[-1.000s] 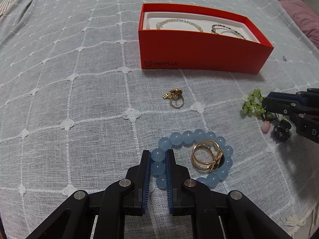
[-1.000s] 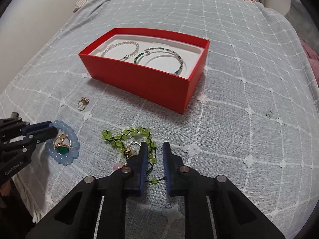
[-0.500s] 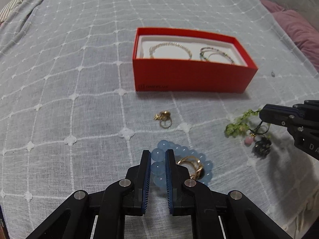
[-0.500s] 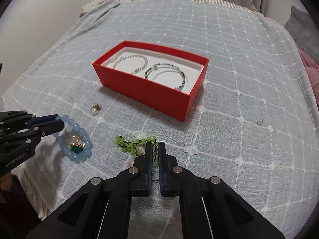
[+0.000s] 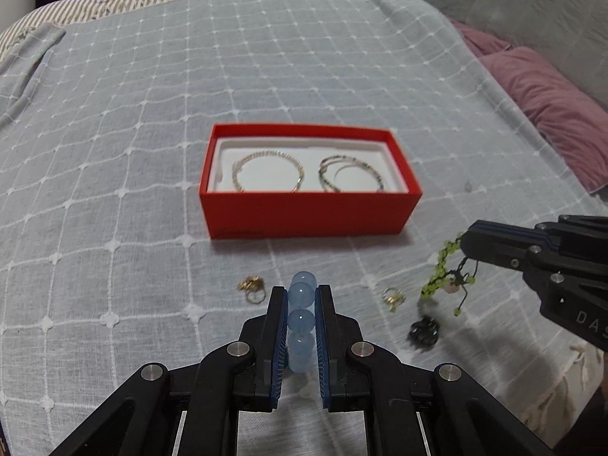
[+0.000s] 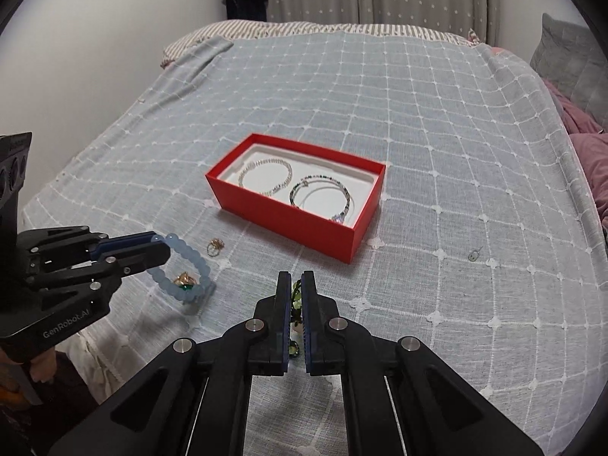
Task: Organize jewelry
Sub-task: 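Carry both bracelets into the red box and open both tools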
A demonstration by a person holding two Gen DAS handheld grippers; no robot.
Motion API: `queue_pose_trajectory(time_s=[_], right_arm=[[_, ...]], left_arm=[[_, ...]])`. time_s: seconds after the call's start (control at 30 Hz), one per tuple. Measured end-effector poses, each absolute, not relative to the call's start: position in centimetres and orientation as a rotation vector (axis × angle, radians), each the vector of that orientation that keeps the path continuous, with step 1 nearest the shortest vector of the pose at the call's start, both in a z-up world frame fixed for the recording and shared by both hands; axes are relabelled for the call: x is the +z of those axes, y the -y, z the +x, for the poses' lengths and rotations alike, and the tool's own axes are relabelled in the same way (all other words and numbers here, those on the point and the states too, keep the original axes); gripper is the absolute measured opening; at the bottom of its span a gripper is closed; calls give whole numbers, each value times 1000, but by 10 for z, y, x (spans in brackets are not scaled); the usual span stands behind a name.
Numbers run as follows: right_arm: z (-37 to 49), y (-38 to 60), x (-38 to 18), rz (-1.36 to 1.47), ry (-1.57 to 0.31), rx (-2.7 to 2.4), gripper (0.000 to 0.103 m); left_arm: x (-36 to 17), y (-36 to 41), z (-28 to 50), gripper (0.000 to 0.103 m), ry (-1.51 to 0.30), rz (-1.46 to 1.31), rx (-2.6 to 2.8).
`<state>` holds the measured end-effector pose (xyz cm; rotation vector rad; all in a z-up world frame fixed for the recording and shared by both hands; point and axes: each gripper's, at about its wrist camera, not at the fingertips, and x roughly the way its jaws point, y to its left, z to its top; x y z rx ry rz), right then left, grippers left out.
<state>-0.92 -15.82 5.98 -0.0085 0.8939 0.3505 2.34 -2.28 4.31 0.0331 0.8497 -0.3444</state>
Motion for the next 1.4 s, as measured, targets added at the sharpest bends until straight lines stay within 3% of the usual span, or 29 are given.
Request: queue_pose_trajectory(time_s=[0.77,1.1,1.4], right_arm=[[29,174,89,104,-811,313,5],[58,182,83,143,-813,280,5],[86,163,85,102,-797,273,5]], left_arm=[[79,40,75,9,-710,-146,-372],[48,21,126,9,-727,-351,-355],[18,0,149,9,-780,-327,-210]])
